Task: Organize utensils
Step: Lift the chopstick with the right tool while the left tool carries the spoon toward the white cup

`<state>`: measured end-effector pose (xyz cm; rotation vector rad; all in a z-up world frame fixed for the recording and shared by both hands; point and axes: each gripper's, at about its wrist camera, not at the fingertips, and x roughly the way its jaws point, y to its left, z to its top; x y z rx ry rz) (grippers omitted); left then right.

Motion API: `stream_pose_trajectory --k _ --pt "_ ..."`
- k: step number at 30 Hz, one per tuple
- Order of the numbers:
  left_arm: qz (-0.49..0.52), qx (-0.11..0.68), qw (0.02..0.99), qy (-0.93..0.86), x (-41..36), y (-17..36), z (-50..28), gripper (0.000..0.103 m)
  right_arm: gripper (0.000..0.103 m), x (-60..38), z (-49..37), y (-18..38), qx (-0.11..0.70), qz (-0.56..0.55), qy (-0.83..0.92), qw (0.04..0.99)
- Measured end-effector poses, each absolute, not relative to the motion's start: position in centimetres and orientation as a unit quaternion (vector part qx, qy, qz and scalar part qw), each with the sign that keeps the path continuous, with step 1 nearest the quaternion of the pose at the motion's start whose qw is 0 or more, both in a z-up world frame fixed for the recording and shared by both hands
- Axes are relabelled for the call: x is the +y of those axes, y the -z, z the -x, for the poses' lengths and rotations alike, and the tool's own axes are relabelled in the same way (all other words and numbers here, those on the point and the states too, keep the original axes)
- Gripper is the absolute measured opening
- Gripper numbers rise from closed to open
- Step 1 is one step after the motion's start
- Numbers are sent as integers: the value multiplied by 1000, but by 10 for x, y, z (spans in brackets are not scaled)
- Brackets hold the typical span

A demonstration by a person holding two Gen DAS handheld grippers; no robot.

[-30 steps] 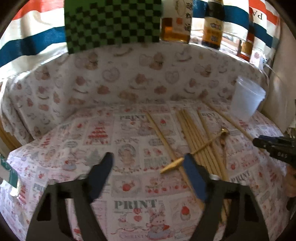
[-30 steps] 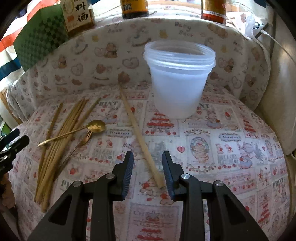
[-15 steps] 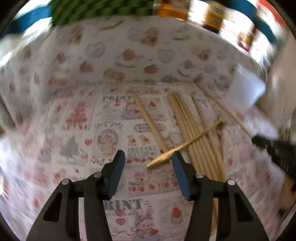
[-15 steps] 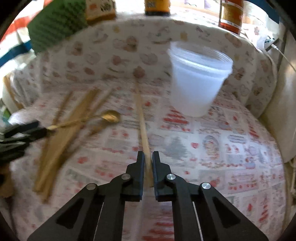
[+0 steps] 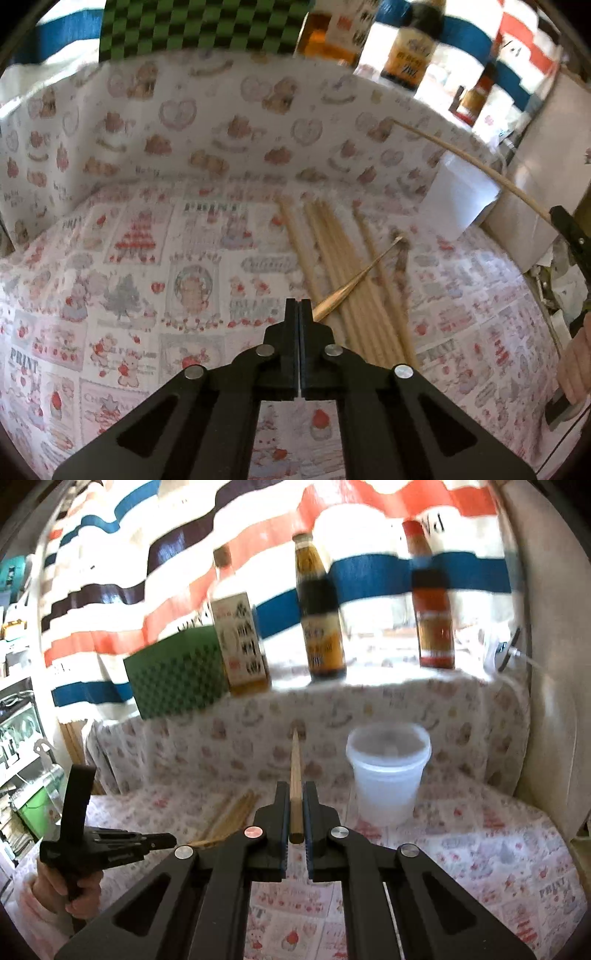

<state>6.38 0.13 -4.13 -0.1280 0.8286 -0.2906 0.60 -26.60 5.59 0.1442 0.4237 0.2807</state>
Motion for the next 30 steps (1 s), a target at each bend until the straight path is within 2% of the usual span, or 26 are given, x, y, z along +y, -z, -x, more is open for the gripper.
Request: stream_pose_trajectory --k 5,7,9,11,15,18,20,21,24,28,30 --pt "38 356 922 149 -3 25 -53 3 8 -275 -3 -61 202 -90 -143 965" --pt "-2 363 923 130 -13 26 -55 26 8 -274 -4 -60 205 -89 -143 964" --pt "-71 383 914 108 -27 31 -55 27 8 -273 -5 -57 209 -86 -141 964" --pt "-63 386 911 131 -30 30 -56 31 8 -274 -8 -54 212 -86 -139 963" --pt "-46 411 901 130 -40 26 -78 33 8 -277 -16 -51 231 -91 -149 957" --pt "-40 453 878 149 -48 35 -100 53 8 -277 -21 -48 248 -85 -150 953" --pt "5 493 856 154 -41 50 -108 52 8 -278 -21 -49 247 -87 -153 953" --pt "13 475 867 151 -38 48 -104 49 8 -280 -21 -49 245 -90 -151 953" --pt "18 465 866 181 -35 50 -96 17 8 -288 -21 -53 243 -111 -149 952" --pt "54 466 861 194 -23 50 -92 9 8 -296 -21 -55 245 -131 -140 951" --pt "64 459 865 193 -17 46 -88 8 8 -295 -21 -56 246 -133 -140 950"
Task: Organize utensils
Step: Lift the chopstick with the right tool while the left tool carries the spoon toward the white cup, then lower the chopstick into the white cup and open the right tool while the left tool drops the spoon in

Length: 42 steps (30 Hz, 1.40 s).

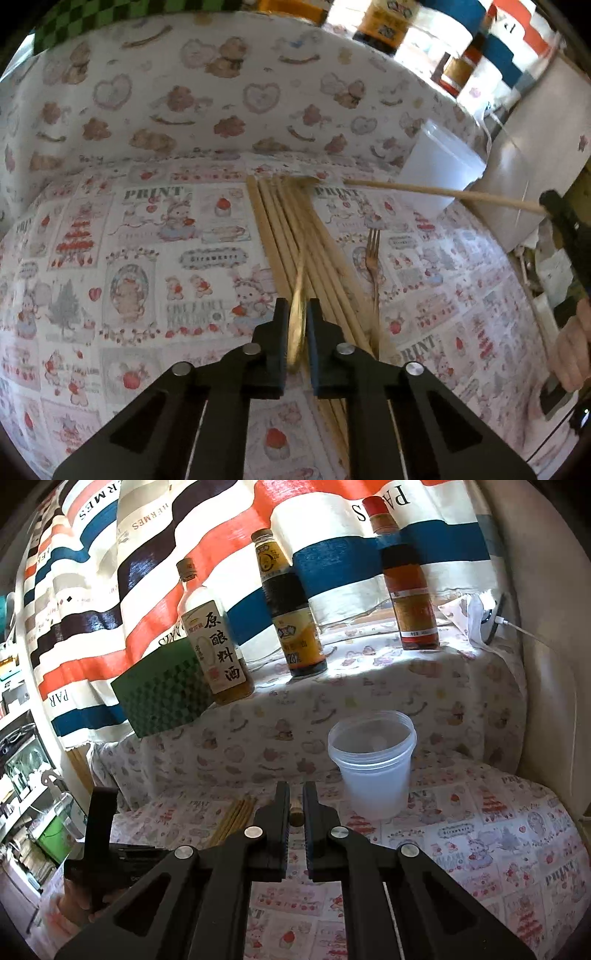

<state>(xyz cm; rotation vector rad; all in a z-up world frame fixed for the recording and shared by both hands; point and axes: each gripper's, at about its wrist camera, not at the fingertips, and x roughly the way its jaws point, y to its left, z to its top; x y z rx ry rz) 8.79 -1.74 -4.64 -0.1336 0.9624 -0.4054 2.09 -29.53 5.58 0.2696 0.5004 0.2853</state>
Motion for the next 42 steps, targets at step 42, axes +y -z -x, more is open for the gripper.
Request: stream_pose_trajectory --k 42 --pt "-1 357 895 267 -154 -154 -131 0 8 -365 -90 -176 169 -144 -22 975"
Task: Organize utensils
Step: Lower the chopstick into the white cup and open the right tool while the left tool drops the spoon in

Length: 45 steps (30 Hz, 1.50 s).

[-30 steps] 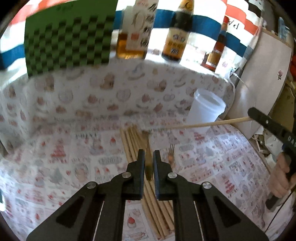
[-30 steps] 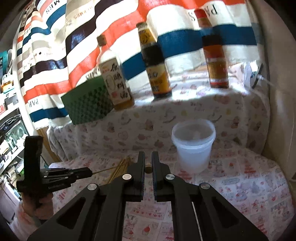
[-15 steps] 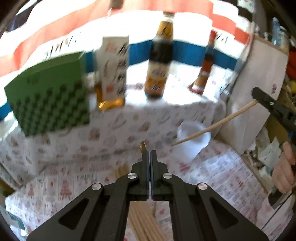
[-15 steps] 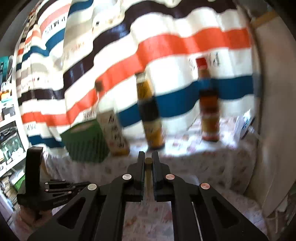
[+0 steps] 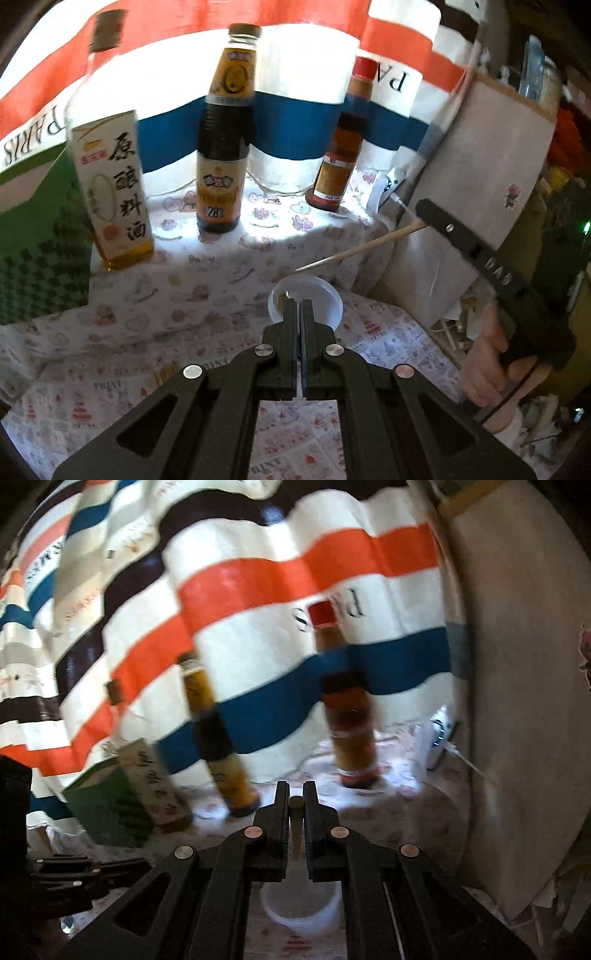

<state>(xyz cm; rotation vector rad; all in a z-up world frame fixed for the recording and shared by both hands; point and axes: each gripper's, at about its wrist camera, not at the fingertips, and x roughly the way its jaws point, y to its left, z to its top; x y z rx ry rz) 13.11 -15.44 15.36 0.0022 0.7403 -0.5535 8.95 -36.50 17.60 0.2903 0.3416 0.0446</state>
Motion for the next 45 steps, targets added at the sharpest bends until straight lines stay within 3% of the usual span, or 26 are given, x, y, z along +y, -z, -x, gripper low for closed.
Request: stream_pose_trajectory --k 9,15,26,29,31,33,36,38,42,45 --pt "-23 364 899 243 -187 -131 -146 0 8 -402 -72 -190 142 -197 -59 968" --pt "-24 344 905 249 -201 -114 -143 0 8 -396 -87 -186 186 -170 -36 967" --pt "-10 334 916 221 -205 -109 -169 0 8 -404 -140 -135 267 -234 -70 932" --pt "8 321 919 228 -195 -114 -167 16 10 -409 -146 -129 278 -246 -80 925" --pt "0 300 927 225 -190 -121 -160 33 27 -412 -146 -128 282 -255 -74 922" --pt "-11 278 934 225 -181 -128 -152 38 35 -414 -140 -134 260 -254 -59 930" --pt "-5 261 943 206 -159 -136 -140 48 60 -406 -123 -152 218 -212 -48 951" --pt "-8 250 950 187 -143 -140 -129 53 62 -398 -112 -162 198 -195 -61 959" --pt "-19 226 964 140 -112 -147 -104 74 68 -370 -93 -173 186 -159 -108 964" --pt "-9 219 967 127 -86 -152 -85 74 72 -343 -79 -171 188 -124 -114 968"
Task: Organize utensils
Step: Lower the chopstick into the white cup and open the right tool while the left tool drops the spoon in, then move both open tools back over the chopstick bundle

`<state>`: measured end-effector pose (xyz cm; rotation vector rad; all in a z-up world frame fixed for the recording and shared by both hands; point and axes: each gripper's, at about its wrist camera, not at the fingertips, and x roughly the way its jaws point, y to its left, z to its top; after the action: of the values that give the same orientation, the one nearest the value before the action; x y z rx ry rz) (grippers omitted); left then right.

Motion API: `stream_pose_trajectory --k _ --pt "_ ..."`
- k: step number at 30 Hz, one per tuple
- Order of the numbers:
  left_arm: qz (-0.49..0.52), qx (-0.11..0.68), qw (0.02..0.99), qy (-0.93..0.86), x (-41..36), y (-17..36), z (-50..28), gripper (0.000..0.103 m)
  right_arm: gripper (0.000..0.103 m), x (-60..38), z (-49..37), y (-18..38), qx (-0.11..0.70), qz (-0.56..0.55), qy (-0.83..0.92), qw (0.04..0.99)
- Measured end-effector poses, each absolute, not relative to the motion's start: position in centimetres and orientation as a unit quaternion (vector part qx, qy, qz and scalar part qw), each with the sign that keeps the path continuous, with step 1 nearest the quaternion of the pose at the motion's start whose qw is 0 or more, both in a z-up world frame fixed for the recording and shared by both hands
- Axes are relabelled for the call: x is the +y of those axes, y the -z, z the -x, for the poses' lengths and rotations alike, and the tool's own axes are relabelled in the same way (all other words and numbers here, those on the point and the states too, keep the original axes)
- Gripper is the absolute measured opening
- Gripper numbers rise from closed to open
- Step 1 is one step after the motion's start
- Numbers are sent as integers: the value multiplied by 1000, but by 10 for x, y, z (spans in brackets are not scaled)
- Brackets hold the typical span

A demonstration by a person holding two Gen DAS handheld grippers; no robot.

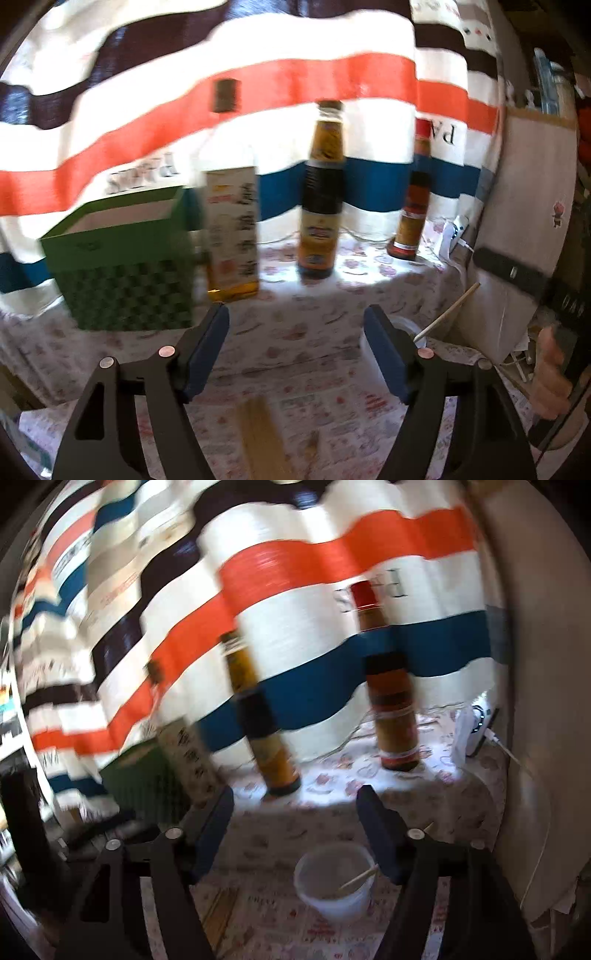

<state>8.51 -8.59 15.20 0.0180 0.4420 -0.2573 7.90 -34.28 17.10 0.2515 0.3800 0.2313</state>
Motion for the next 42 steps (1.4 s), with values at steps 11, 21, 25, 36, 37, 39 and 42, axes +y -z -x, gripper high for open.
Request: stream_pose_trajectory --k 11,21,25,36,37,39,42 --pt "-40 210 974 76 -32 -115 -22 94 80 -283 -22 -161 188 -95 -115 971" --pt "-2 247 967 63 -5 -35 -16 103 81 -239 -15 -110 249 -76 -145 955" --pt "-2 247 968 43 -3 -23 -21 103 82 -231 -15 -85 249 -59 -108 961" --pt "-50 353 934 41 -9 16 -53 103 82 -252 -42 -27 334 -107 -92 932" --pt "-51 369 927 44 -11 21 -55 103 84 -254 -45 -23 345 -120 -93 926" --pt "-50 397 915 56 -13 30 -60 102 84 -259 -54 -9 382 -151 -97 907" --pt "-53 419 903 74 -19 37 -62 93 84 -263 -61 1 405 -160 -96 895"
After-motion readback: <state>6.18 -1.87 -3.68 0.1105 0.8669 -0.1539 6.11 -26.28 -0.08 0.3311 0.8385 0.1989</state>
